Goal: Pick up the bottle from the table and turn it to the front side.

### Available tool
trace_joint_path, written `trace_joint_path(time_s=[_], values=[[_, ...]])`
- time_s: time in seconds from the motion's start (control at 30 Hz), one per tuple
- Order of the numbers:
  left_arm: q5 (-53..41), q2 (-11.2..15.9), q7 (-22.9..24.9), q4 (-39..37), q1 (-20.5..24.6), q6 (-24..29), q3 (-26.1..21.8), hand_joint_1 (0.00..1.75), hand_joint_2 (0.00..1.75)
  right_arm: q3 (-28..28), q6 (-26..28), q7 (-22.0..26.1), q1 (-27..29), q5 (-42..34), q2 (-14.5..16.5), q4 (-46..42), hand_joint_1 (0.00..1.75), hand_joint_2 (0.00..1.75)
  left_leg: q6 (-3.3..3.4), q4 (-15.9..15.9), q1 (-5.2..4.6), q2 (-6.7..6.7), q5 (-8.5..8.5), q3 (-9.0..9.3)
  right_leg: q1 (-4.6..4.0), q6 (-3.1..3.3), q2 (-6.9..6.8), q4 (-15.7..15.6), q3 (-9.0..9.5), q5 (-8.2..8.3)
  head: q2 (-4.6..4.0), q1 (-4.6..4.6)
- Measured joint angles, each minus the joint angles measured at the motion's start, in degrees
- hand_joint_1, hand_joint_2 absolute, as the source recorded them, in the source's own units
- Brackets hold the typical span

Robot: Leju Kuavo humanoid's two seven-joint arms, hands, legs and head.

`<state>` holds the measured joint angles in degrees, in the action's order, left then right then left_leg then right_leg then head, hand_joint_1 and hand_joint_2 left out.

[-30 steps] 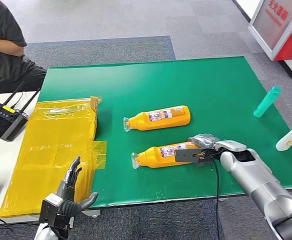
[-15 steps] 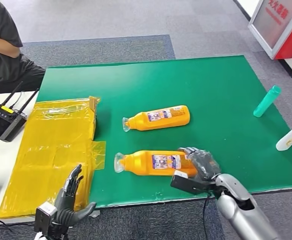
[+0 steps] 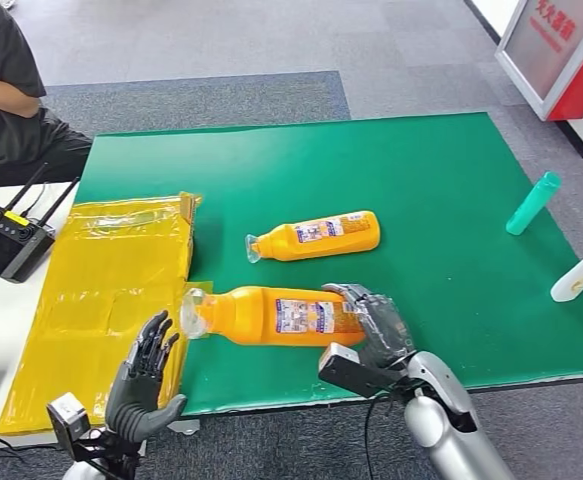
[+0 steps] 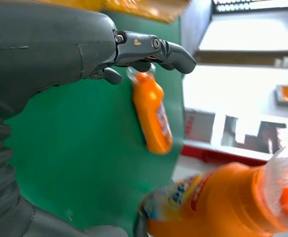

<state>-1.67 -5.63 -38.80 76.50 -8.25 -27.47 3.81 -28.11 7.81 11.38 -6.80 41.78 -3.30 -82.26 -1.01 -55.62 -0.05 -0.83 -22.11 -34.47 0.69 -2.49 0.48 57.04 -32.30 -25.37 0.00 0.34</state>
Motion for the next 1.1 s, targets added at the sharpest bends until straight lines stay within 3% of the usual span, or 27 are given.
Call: trace_joint_path(time_s=[0.13, 0.33, 0.67, 1.1], values=[[0.8, -0.5, 0.0, 1.0, 2.1, -4.1, 1.7, 0.0, 1.75, -0.7, 1.0, 1.9, -0.4, -1.8, 4.2, 2.3, 1.75, 1.75, -0.04, 0.0, 0.02, 0.0, 0.02, 0.0, -0.03, 0.01, 0.0, 0.0, 0.01, 0.0, 0.0, -0.01], [0.0, -0.8, 0.0, 1.0, 4.1, -4.5, 4.9, 0.0, 1.75, -1.7, 2.6, 2.7, -1.2, -2.2, 7.4, 5.8, 1.75, 1.75, -0.04, 0.0, 0.01, 0.0, 0.03, -0.01, -0.02, 0.01, 0.0, 0.0, 0.01, 0.0, 0.0, 0.01], [0.1, -1.2, 0.0, 1.6, 5.4, -2.9, 7.1, 0.0, 1.75, -3.3, 3.0, 3.3, -1.2, -1.9, 9.8, 9.1, 1.75, 1.75, -0.03, 0.0, 0.01, 0.0, 0.02, -0.02, -0.01, 0.01, 0.0, 0.0, -0.01, 0.0, 0.0, -0.01], [-0.6, -1.3, 0.0, 2.5, 5.5, -1.2, 7.3, 0.0, 1.75, -4.7, 3.0, 4.1, 0.0, -1.9, 10.3, 10.4, 1.75, 1.75, -0.02, 0.0, 0.01, 0.0, 0.02, -0.02, -0.01, 0.01, 0.0, 0.0, -0.01, 0.0, 0.0, 0.0]])
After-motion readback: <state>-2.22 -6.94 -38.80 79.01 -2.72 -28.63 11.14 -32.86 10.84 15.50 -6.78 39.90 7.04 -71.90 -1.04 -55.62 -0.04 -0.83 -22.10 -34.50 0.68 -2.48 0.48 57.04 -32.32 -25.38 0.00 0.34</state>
